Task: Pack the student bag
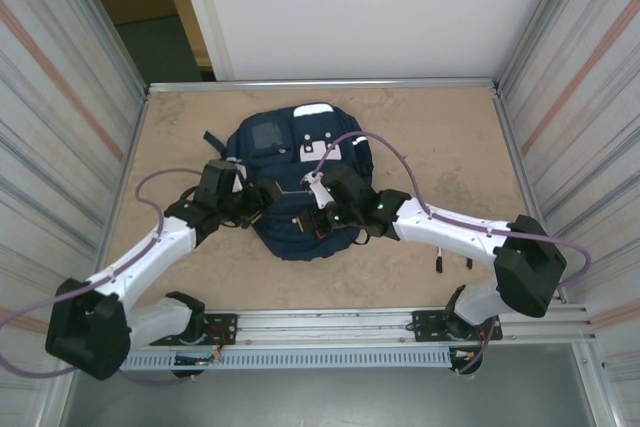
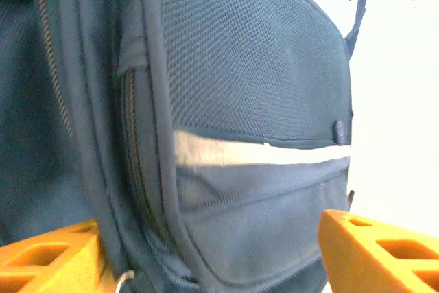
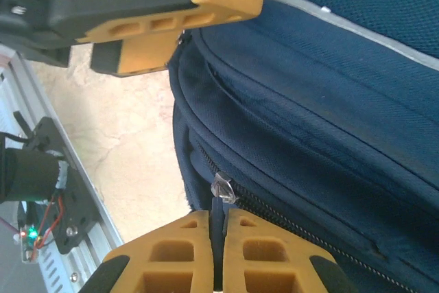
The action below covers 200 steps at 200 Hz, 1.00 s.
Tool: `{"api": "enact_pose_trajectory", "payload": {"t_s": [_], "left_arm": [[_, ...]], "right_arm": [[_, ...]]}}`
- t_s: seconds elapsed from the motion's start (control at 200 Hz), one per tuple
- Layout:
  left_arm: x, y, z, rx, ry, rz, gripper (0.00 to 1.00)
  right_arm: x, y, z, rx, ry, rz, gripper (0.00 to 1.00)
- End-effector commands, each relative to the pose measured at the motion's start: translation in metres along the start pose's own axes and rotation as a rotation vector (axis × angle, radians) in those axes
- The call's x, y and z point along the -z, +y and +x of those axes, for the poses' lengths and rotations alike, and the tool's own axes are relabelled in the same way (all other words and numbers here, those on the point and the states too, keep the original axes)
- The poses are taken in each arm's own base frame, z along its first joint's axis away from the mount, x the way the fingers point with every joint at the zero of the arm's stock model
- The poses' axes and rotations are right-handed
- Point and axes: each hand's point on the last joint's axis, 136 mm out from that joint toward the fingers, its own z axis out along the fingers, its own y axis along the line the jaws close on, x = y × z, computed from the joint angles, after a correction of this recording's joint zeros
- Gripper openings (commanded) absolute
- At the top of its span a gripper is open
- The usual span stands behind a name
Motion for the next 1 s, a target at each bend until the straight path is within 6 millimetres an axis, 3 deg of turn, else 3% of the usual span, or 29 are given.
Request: {"api": "enact_pose_trajectory", "payload": {"t_s": [0.0,0.241,0.291,0.401,0.611,0.777,0.867,0.997], "left_arm": [[0.003,0.014,0.007,0.058,-0.062,-0.079,0.67],[-0.007,0.007,0.009,-0.019,-0.083,-0.055,0.53],[-0.009,0.009,0.007,-0.035,-0.090,-0.062,0.40],[-0.004,0.014,-0.006,-0.063,-0.102,-0.093,0.00],[0.007,0.016,-0.034,-0.086,-0.118,-0.058,0.00],[0.003,0.021,-0.052,-0.150,-0.055,-0.055,0.00],[0.002,0.025,-0.068,-0.116,-0.039,-0.053,0.00],[-0.009,0.023,-0.091,-0.097,-0.003,-0.018,0.00]], "right_arm": [[0.000,0.030,-0.020,0.063,-0.042,-0.112,0.00],[-0.004,0.042,-0.025,0.061,-0.037,-0.161,0.00],[-0.003,0.040,-0.023,0.063,-0.035,-0.149,0.00],[0.004,0.030,-0.014,0.062,-0.027,-0.104,0.00],[0.021,-0.017,0.022,0.030,-0.002,0.045,0.00],[0.039,-0.047,0.029,-0.045,-0.053,0.105,0.00],[0.046,-0.045,0.022,-0.050,-0.086,0.096,0.00],[0.044,-0.019,0.003,-0.033,-0.070,0.005,0.00]]}}
